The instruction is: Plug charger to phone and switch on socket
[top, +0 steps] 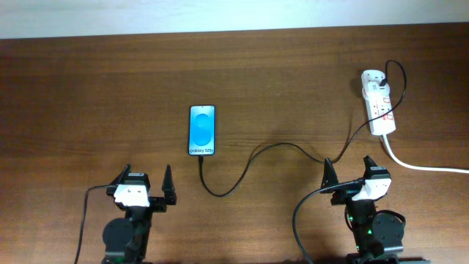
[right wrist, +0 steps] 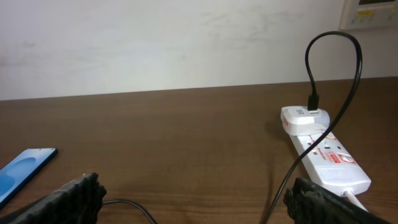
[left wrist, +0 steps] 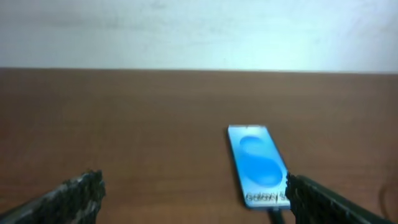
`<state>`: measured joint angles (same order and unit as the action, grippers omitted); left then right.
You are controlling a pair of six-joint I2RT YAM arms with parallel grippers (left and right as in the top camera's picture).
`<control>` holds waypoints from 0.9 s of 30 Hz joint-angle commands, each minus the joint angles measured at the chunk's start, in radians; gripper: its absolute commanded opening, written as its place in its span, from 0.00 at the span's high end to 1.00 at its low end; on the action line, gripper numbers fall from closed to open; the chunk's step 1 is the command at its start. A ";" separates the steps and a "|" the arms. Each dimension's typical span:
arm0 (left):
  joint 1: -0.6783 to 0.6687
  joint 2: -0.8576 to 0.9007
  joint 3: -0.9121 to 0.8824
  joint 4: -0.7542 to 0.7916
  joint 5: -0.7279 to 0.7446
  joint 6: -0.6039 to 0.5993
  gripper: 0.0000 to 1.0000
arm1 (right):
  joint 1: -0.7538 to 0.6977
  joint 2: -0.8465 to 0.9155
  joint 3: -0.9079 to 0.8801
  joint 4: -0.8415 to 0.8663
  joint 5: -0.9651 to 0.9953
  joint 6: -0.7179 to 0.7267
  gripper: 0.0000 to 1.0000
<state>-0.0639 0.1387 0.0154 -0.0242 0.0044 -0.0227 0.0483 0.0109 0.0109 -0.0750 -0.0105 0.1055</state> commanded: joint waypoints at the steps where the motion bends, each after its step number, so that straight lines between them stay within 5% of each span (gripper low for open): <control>1: 0.006 -0.095 -0.007 -0.059 0.003 0.039 0.01 | -0.003 -0.007 -0.005 -0.004 -0.012 0.007 0.02; 27: 0.006 -0.134 -0.007 -0.059 0.000 0.039 0.01 | -0.003 -0.007 -0.005 -0.004 -0.012 0.007 0.01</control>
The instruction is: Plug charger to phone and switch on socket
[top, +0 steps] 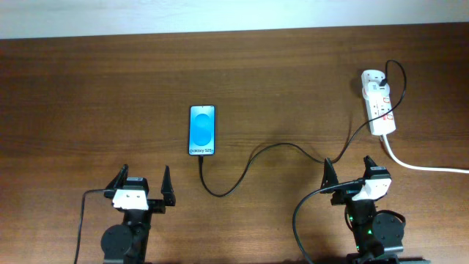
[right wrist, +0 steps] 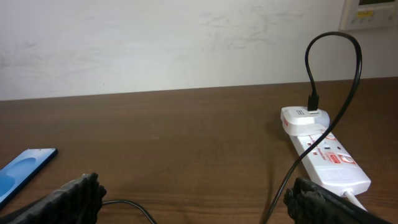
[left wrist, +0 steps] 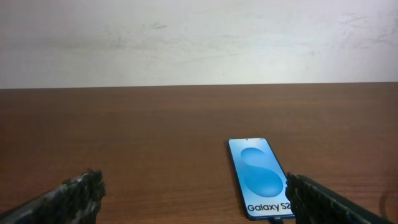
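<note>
The phone lies face up mid-table, its screen lit blue; it also shows in the left wrist view and at the edge of the right wrist view. A black cable runs from the phone's near end to the adapter on the white power strip, also seen as the strip. My left gripper stands open near the front edge, left of the phone's line. My right gripper stands open at the front right, below the strip. Nothing lies between either pair of fingers.
The strip's white mains lead trails off to the right edge. A pale wall backs the wooden table.
My left gripper has drawn back a little toward the front edge, and its view of the phone is now sharp. The right arm, phone and cable have not moved.
</note>
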`<state>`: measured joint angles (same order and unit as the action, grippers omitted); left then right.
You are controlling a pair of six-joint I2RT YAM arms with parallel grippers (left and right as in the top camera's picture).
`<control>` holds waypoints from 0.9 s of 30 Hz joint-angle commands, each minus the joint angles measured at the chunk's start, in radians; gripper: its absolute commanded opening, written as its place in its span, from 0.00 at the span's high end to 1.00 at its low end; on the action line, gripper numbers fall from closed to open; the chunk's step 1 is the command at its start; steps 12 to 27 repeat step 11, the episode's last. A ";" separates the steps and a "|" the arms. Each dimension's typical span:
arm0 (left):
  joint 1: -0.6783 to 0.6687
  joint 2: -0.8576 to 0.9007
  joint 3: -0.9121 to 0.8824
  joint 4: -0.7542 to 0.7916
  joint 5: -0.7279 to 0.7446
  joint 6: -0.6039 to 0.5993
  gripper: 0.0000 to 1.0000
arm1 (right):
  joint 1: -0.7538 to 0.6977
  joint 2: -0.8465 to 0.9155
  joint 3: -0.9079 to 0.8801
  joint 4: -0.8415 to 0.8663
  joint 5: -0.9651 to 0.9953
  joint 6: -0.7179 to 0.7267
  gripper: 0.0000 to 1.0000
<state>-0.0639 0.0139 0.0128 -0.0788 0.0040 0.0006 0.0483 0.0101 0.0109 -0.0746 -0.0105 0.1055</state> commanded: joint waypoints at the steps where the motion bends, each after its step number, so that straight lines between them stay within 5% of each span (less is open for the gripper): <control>1: 0.006 -0.009 -0.004 -0.005 0.000 0.016 0.01 | -0.003 -0.006 -0.005 -0.005 -0.012 0.007 0.02; 27: 0.006 -0.009 -0.004 -0.005 0.000 0.016 0.01 | -0.003 -0.006 -0.005 -0.005 -0.012 0.008 0.02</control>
